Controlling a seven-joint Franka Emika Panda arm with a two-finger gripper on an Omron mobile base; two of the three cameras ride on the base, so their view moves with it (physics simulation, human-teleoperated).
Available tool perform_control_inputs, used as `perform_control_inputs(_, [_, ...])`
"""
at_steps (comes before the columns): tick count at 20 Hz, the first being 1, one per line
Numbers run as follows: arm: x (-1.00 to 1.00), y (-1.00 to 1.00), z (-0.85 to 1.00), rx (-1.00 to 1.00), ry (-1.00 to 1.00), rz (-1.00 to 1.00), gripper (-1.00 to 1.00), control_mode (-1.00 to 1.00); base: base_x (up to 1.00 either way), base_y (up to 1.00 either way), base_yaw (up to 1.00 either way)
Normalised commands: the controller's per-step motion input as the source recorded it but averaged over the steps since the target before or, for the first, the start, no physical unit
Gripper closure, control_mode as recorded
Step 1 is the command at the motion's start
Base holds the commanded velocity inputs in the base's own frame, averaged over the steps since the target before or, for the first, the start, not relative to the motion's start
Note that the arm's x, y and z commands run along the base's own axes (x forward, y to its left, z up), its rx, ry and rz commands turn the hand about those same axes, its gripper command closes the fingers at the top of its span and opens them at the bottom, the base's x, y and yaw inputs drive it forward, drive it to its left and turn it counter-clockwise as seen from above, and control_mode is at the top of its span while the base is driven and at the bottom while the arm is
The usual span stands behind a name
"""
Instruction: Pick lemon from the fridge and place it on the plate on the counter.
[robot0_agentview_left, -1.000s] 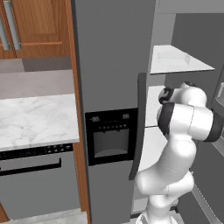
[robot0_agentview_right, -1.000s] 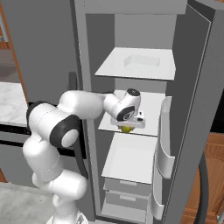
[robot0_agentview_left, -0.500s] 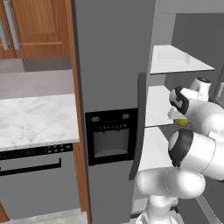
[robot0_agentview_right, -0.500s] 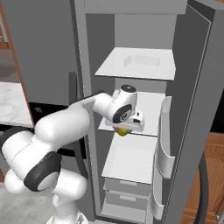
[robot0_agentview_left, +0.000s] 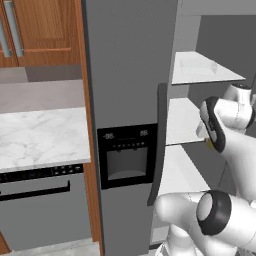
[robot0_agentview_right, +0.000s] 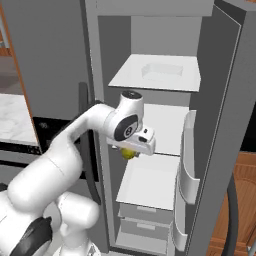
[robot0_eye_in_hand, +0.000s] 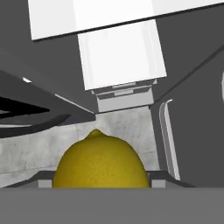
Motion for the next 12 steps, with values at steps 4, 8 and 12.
perform_control_inputs(4, [-0.48,0.69,0.35,0.00,0.00,-0.02,1.00,-1.00,0.00,0.00,0.00])
perform_control_inputs(8, [-0.39,0.77,0.34,-0.02,0.00,0.00,1.00,-1.00,0.00,0.00,0.00])
perform_control_inputs(12, [-0.46,0.68,0.39,-0.05,0.00,0.00,1.00,-1.00,0.00,0.00,0.00])
